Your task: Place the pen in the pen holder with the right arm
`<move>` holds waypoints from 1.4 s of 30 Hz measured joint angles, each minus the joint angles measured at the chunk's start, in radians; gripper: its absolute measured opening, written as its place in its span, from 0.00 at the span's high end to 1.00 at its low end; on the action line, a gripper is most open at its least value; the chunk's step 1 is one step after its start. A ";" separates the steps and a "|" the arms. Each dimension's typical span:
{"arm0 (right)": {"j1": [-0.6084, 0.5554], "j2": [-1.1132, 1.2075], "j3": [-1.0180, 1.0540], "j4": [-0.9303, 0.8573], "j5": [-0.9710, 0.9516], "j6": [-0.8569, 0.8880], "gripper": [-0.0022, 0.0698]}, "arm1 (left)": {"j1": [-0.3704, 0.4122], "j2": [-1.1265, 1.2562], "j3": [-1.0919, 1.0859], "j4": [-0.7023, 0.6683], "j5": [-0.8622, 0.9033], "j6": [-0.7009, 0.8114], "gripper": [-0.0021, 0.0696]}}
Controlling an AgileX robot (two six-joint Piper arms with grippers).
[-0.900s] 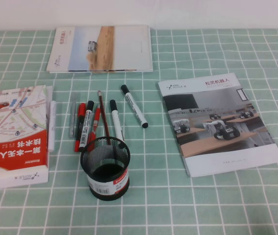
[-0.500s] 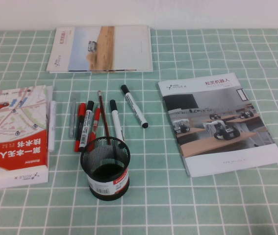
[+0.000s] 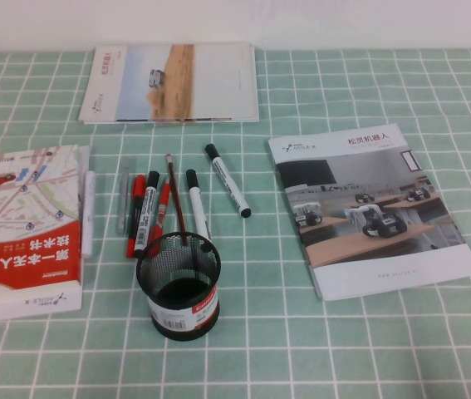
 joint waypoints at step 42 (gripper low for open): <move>0.000 0.484 -0.451 0.396 0.395 0.000 1.00 | 0.000 0.000 0.000 0.000 0.000 0.000 0.98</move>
